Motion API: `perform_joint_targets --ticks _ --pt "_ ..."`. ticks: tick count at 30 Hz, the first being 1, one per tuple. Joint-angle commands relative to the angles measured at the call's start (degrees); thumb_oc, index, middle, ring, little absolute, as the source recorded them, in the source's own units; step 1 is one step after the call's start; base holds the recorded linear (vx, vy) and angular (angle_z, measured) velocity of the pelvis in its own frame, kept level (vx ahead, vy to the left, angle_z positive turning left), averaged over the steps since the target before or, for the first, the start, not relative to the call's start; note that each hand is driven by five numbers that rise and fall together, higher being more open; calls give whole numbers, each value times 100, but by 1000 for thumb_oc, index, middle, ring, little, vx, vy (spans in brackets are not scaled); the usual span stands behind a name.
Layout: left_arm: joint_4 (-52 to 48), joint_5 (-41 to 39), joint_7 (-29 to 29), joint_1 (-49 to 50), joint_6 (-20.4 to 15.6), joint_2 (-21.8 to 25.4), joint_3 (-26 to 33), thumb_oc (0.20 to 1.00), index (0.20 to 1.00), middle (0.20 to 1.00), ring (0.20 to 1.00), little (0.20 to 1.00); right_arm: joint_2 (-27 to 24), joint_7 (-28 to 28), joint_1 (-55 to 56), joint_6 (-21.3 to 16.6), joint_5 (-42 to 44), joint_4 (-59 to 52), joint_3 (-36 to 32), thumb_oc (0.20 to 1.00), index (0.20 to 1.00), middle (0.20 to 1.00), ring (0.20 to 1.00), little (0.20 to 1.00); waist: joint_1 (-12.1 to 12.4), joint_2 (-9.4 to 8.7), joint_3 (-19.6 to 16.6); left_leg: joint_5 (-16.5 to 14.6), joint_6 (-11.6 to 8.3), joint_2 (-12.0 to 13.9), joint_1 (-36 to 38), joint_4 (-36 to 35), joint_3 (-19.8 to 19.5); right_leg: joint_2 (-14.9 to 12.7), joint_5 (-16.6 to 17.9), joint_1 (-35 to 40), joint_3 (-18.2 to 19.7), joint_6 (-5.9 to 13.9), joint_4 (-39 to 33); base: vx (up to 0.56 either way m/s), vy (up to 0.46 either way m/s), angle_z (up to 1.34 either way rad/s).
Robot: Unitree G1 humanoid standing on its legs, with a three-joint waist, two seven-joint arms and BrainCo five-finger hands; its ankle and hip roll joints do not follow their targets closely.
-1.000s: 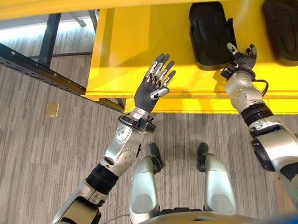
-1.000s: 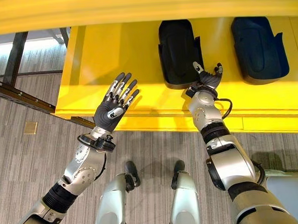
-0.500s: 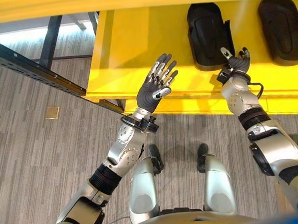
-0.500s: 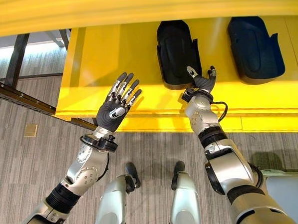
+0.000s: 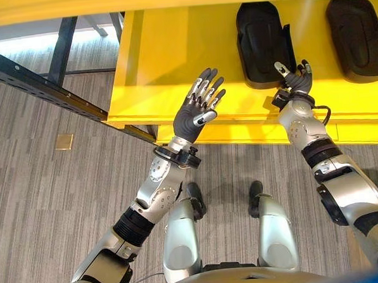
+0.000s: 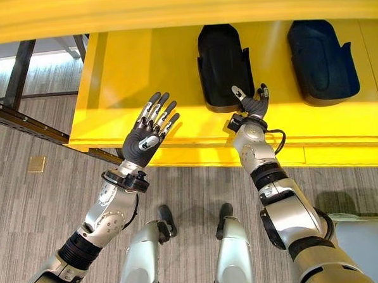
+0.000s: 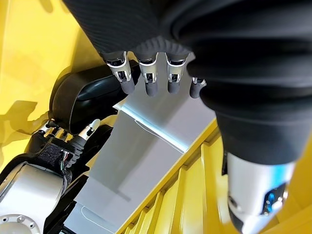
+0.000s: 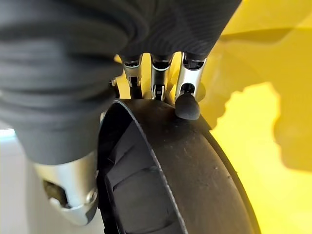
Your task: Move parts from the plastic box to the shelf.
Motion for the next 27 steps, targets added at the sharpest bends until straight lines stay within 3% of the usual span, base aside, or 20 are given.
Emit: perform_joint_targets --ticks 1,5,19,22,27 --pt "-905 174 -181 -148 -144 -73 159 1000 1000 1000 1000 1000 1108 222 612 784 259 470 315 1000 1000 1000 1000 1000 227 98 476 56 80 -356 374 -373 -84 25 -301 117 -280 56 566 0 0 0" --pt "-912 157 -181 -162 -131 -74 160 1000 1000 1000 1000 1000 1127 435 616 865 71 457 420 1000 1000 1000 1000 1000 229 94 476 59 73 -349 379 -367 -84 22 -302 120 -284 51 573 0 0 0" --pt "-864 271 -226 -151 -187 -129 103 1000 1000 1000 1000 1000 1294 332 846 963 58 338 731 1000 1000 1000 1000 1000 208 56 476 72 54 -325 439 -380 -64 30 -303 196 -293 37 546 0 0 0" --pt "-836 316 -182 -151 -286 -166 66 1000 1000 1000 1000 1000 1292 -551 881 583 -123 351 686 1000 1000 1000 1000 1000 172 67 476 69 64 -304 453 -379 -45 23 -302 192 -283 31 560 0 0 0" --pt "-870 282 -22 -169 -348 -133 62 1000 1000 1000 1000 1000 1142 -879 893 42 -702 219 391 1000 1000 1000 1000 1000 95 89 476 24 85 -294 440 -336 -24 18 -325 147 -234 40 623 9 21 0"
